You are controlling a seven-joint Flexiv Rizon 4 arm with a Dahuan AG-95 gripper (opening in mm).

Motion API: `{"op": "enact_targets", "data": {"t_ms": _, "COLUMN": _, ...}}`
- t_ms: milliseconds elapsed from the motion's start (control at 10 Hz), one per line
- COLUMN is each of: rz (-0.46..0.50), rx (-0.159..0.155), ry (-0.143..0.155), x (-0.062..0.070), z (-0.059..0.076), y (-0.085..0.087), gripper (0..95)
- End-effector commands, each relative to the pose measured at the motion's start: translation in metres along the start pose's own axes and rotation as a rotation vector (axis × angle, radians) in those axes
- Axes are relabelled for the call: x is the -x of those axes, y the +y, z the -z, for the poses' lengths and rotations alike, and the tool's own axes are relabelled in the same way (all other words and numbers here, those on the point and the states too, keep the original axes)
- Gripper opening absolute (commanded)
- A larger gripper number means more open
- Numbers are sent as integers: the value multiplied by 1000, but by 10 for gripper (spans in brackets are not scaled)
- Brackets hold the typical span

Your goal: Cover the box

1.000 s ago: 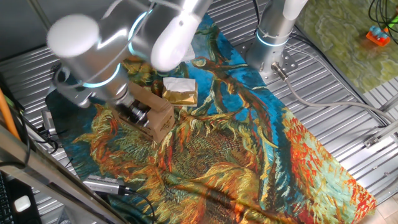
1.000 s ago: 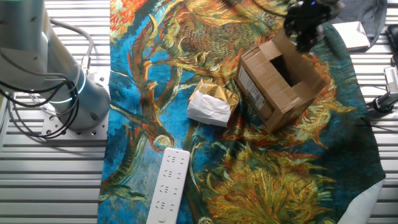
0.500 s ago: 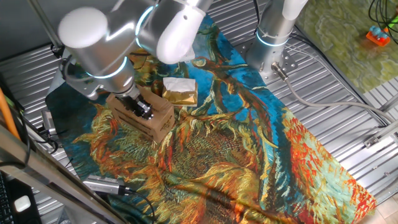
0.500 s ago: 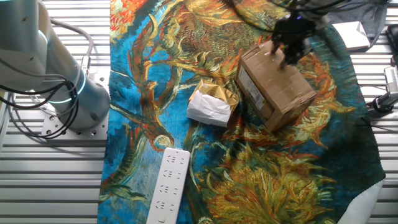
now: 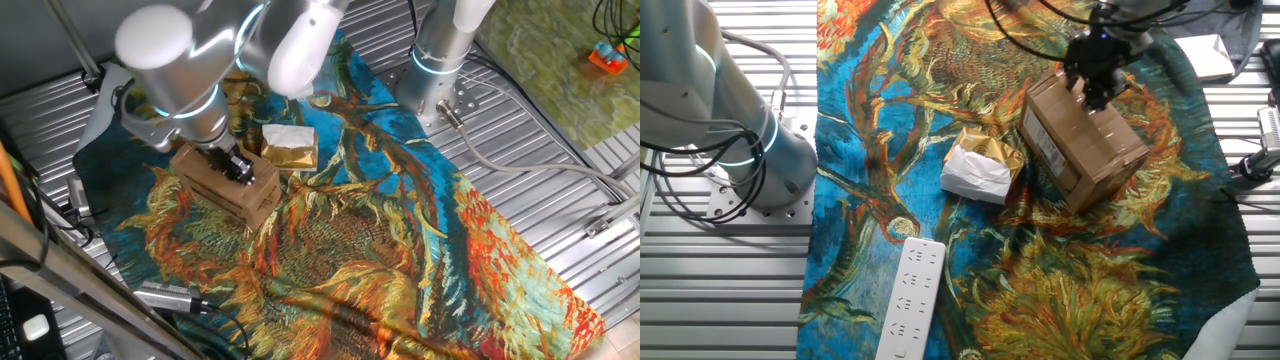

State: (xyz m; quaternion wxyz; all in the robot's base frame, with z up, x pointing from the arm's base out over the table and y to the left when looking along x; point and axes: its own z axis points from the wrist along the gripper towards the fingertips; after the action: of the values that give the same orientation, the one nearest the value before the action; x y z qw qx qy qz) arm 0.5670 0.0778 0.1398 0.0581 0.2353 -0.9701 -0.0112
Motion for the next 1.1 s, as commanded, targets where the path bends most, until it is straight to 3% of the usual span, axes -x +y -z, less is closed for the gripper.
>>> {"op": "enact_targets", "data": {"t_ms": 100, "rz": -1, "rx": -5, "ry": -7, "x": -4, "z": 1, "y": 0, "gripper": 380}}
{"op": "enact_targets", "data": {"t_ms": 500, "rz": 8, "rx": -2, "ry": -13, "x": -9, "z": 11, "y": -3, "gripper": 380}}
{"op": "enact_targets", "data": {"t_ms": 900, "rz": 13, "rx": 3, "ry": -3, "x": -6, "z": 29, "y": -7, "gripper": 380}}
{"op": "enact_targets", "data": {"t_ms": 1100, "rz": 24, "rx": 3, "ry": -2, "x": -13, "z": 28, "y": -8, "gripper": 380}}
